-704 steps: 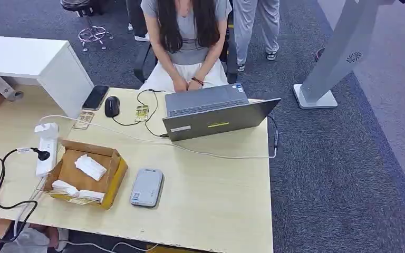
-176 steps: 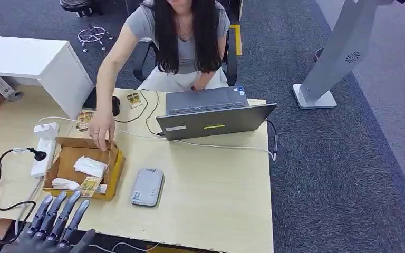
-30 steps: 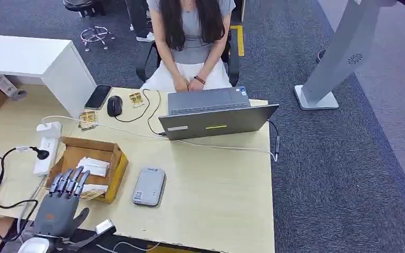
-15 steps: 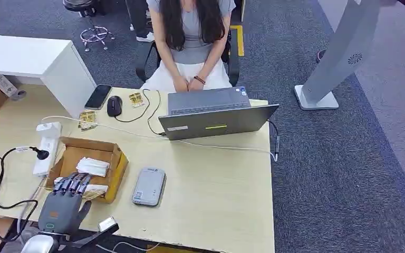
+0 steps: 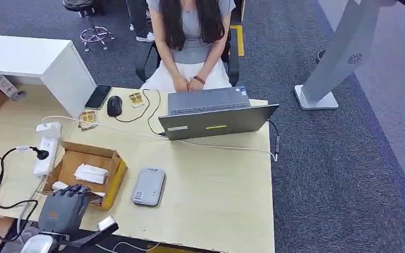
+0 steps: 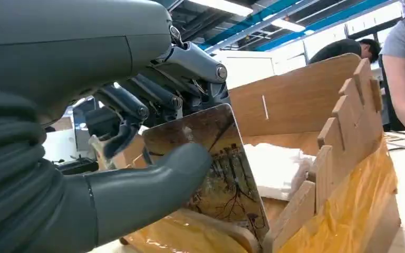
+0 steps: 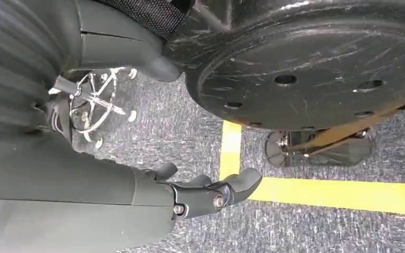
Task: Pass the card to the sensor for recognition and then transmit it.
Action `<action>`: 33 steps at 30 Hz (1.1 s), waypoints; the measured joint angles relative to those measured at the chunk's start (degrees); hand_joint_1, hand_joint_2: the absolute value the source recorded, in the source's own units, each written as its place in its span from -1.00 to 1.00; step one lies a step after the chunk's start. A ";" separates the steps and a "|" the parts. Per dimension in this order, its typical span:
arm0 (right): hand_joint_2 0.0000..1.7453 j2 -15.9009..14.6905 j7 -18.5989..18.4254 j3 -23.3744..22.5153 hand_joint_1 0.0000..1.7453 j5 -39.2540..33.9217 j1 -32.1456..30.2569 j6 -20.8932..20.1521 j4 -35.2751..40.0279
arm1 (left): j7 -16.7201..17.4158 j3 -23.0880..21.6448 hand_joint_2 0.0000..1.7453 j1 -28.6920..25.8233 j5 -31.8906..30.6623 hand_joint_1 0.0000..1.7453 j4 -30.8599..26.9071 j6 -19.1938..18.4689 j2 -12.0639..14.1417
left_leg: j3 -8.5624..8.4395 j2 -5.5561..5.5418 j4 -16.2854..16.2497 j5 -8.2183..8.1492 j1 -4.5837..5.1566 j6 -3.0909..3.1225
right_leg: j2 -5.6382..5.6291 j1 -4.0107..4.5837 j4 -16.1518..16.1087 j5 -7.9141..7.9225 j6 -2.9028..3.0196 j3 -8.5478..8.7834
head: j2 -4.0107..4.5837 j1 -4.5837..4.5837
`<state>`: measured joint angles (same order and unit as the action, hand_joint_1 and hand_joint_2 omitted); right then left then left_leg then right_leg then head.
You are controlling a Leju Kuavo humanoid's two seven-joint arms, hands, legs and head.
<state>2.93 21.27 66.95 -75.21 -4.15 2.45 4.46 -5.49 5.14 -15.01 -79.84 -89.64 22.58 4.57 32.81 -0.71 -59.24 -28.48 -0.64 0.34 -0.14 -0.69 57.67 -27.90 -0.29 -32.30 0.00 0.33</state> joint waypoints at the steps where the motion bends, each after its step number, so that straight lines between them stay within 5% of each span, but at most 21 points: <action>1: 1.00 0.00 0.00 0.00 -1.00 -0.04 -0.02 0.00 0.00 | 0.00 0.00 1.00 -0.02 0.00 1.00 0.00 0.00 -0.02 | 0.00 0.00 0.00 0.00 0.00 0.00 | 0.00 0.00 0.00 0.00 0.00 0.00 | 0.00 0.02; 18: 1.00 0.00 0.00 0.00 -1.00 -0.24 -0.03 0.00 0.00 | -0.22 0.00 1.00 0.58 0.42 1.00 0.00 1.11 0.35 | -0.01 0.00 0.00 0.00 0.00 0.00 | 0.00 0.00 0.00 0.00 0.00 -0.01 | 0.00 0.02; 33: 1.00 0.00 0.00 0.02 -1.00 -0.46 -0.02 0.39 0.24 | 0.79 -4.81 1.00 11.36 1.01 1.00 -1.14 0.96 2.95 | 0.01 -0.06 -0.01 0.13 0.00 0.05 | 0.05 0.00 0.00 0.07 -0.04 0.01 | 0.00 0.02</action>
<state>2.93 21.27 66.97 -75.67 -4.17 2.84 4.70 -4.70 0.33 -3.64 -78.84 -90.77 23.54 7.52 32.82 -0.77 -59.25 -28.35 -0.64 0.38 -0.09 -0.69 57.67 -27.82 -0.34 -32.29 0.00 0.35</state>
